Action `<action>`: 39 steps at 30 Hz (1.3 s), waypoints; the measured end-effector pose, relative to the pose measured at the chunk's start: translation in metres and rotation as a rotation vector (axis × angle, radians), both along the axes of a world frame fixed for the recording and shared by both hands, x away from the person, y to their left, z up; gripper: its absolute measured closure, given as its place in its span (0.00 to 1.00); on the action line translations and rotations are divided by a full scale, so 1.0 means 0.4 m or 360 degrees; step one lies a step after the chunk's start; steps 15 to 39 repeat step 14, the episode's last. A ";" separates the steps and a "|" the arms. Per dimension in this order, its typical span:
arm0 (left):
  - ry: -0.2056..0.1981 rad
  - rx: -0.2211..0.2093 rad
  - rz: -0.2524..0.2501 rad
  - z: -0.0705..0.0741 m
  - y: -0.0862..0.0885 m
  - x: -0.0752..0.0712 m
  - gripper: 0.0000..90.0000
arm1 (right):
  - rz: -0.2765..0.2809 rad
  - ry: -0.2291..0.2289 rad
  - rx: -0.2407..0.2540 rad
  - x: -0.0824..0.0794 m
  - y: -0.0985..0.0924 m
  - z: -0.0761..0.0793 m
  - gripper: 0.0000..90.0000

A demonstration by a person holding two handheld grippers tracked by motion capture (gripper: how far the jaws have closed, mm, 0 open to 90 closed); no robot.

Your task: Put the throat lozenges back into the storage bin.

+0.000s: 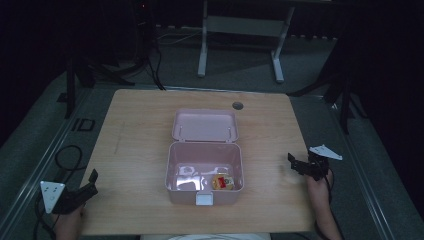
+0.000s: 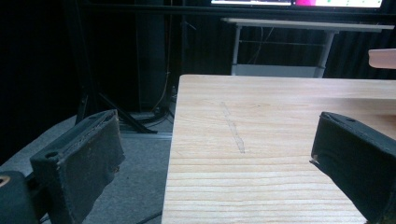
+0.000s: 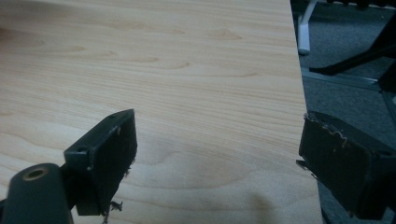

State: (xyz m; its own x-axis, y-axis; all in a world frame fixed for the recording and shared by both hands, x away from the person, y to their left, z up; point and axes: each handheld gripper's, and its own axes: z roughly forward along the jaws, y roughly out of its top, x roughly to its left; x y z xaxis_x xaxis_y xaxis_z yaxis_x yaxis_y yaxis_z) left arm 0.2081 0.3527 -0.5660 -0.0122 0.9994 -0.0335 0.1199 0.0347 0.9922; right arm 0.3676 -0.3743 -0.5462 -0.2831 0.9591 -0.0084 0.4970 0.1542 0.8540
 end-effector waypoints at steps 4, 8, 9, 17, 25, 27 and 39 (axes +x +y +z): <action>-0.0001 0.0002 -0.0001 0.000 0.000 0.000 0.03 | 0.0009 0.0000 0.0045 -0.001 -0.006 -0.002 0.12; -0.0004 -0.0001 -0.0001 0.000 0.000 -0.001 0.03 | -0.0001 -0.0013 0.0059 -0.001 -0.009 -0.006 0.12; -0.0005 0.0000 -0.0001 0.000 0.000 -0.001 0.03 | 0.0022 0.0001 0.0066 0.001 -0.009 -0.007 0.12; -0.0005 -0.0001 -0.0001 0.000 0.000 -0.001 0.03 | 0.0046 0.0020 0.0024 0.004 0.000 -0.011 0.14; -0.0005 -0.0001 -0.0001 0.000 0.000 -0.001 0.03 | 0.0046 0.0020 0.0024 0.004 0.000 -0.011 0.14; -0.0005 -0.0001 -0.0001 0.000 0.000 -0.001 0.03 | 0.0046 0.0020 0.0024 0.004 0.000 -0.011 0.14; -0.0005 -0.0001 -0.0001 0.000 0.000 -0.001 0.03 | 0.0046 0.0020 0.0024 0.004 0.000 -0.011 0.14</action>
